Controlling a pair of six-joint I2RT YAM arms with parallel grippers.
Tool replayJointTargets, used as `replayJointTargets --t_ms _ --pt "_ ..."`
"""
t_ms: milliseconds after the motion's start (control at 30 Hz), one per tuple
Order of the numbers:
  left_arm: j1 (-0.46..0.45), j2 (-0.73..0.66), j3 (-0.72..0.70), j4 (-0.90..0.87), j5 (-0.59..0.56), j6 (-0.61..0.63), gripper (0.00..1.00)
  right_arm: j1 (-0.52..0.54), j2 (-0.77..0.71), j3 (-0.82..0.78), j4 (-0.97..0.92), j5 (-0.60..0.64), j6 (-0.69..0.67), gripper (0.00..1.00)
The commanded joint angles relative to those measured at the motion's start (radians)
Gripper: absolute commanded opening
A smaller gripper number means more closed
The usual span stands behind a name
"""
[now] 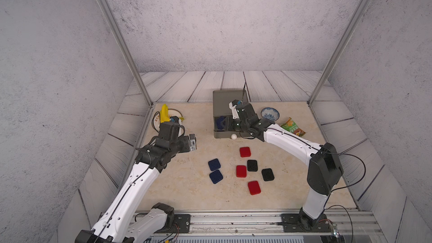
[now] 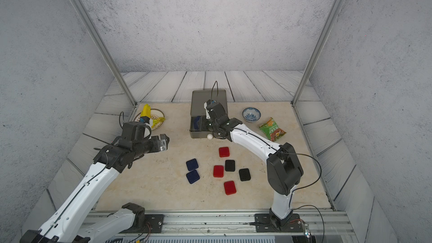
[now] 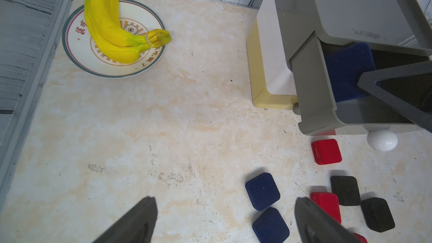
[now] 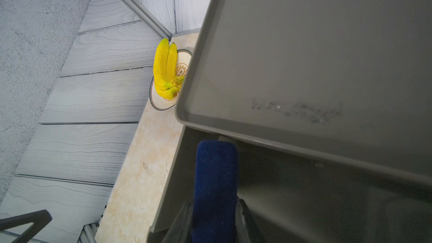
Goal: Place the brooch boxes into the drawer by color
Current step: Place the brooch box in the drawer, then adjust the brooch box in the drawer.
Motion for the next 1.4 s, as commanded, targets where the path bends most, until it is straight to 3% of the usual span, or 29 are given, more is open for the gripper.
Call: replayJointTargets --t_ms 0,133,400,567,733,900,1067,1367 --pt "0.008 -0.006 -0.008 0.002 0.011 -0.01 0.98 0.005 0.014 0.042 -0.053 0.036 -0.029 0.44" --pt "0.009 -0.001 -0.007 -0.002 0.013 -0.009 0.98 0.003 0.006 0.049 -0.08 0.066 -0.055 0.59" --pt "0.009 0.008 0.009 -0.02 0.027 -0.008 0.98 0.002 -0.048 0.069 -0.163 0.143 -0.144 0.61" --pt "0.009 0.006 -0.009 -0.043 -0.032 -0.016 0.98 0.002 -0.099 0.036 -0.178 0.17 -0.185 0.48" --pt "0.006 0.063 -0.026 -0.075 0.023 -0.009 0.98 0.003 -0.127 -0.003 -0.18 0.213 -0.196 0.34" --pt "0.002 0.137 -0.041 -0.081 0.104 0.005 0.98 -0.004 -0.103 0.04 -0.24 0.276 -0.251 0.02" --pt "-0.011 0.175 -0.062 -0.06 0.151 0.0 0.99 -0.023 -0.037 0.108 -0.326 0.278 -0.29 0.0" --pt "-0.026 0.265 -0.048 -0.068 0.213 0.014 0.99 -0.039 0.042 0.148 -0.321 0.258 -0.317 0.0"
